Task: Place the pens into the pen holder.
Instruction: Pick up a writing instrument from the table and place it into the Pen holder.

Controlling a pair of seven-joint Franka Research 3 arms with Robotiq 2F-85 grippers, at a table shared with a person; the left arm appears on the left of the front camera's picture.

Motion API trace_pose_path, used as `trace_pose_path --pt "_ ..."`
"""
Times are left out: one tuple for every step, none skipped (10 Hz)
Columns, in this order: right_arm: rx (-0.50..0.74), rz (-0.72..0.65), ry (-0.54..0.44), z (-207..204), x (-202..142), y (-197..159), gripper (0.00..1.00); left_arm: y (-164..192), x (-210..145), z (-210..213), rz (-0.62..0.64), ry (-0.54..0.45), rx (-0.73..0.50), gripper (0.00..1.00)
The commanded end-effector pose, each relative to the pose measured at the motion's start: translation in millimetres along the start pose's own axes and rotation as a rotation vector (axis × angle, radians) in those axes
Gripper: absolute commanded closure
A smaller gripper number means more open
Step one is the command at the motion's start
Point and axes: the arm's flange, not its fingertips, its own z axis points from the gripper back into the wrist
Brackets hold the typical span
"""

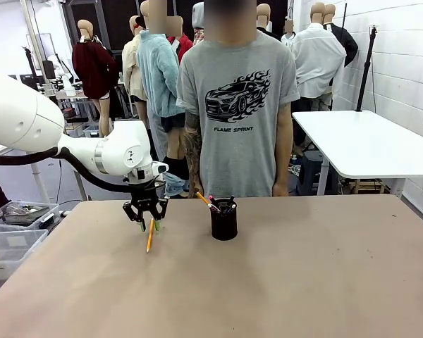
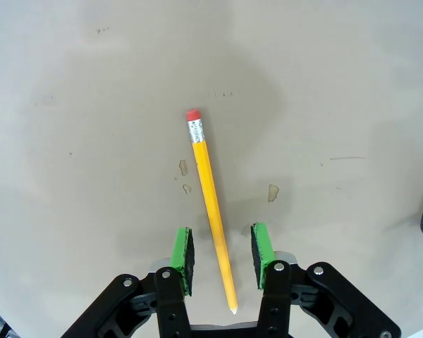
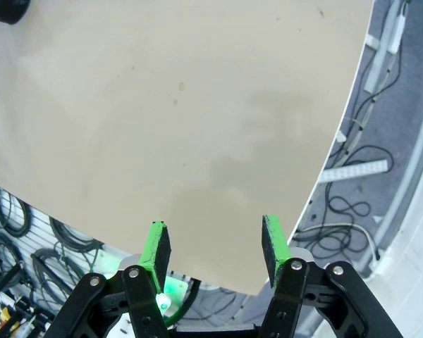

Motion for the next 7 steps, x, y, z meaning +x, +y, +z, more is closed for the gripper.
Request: trace_pose_path --pt "-0.015 0.002 -0.001 -3.4 -0.9 -0.2 0.34 -3.8 7.3 -0.6 0.031 0.018 0.014 0.54" --pt "-0.015 0.002 -0.001 -3.4 -0.9 -0.2 0.34 -4.4 7.8 -2.6 0.037 0.029 0.023 0.54" --pt "-0.015 0.002 -0.001 -3.4 -0.9 -0.2 0.34 -3.8 8.5 -5.1 0.039 0.029 0.028 0.54" --pt "-0.015 0.002 -0.001 -3.4 -0.9 -0.2 0.34 -3.8 8.4 -6.0 0.042 0.030 0.027 0.54" --pt "-0.015 0.002 -0.001 -3.4 -0.9 -0.2 0.34 -4.1 8.7 -6.4 0.041 0.032 0.037 0.54" --pt "-0.015 0.002 -0.001 -3.4 -0.9 -0.2 0.34 -5.0 8.0 -5.4 0.039 0.026 0.048 0.64" --pt "-0.015 0.002 -0.001 -3.4 -0.9 -0.2 0.34 -4.6 7.8 -5.6 0.040 0.021 0.041 0.83"
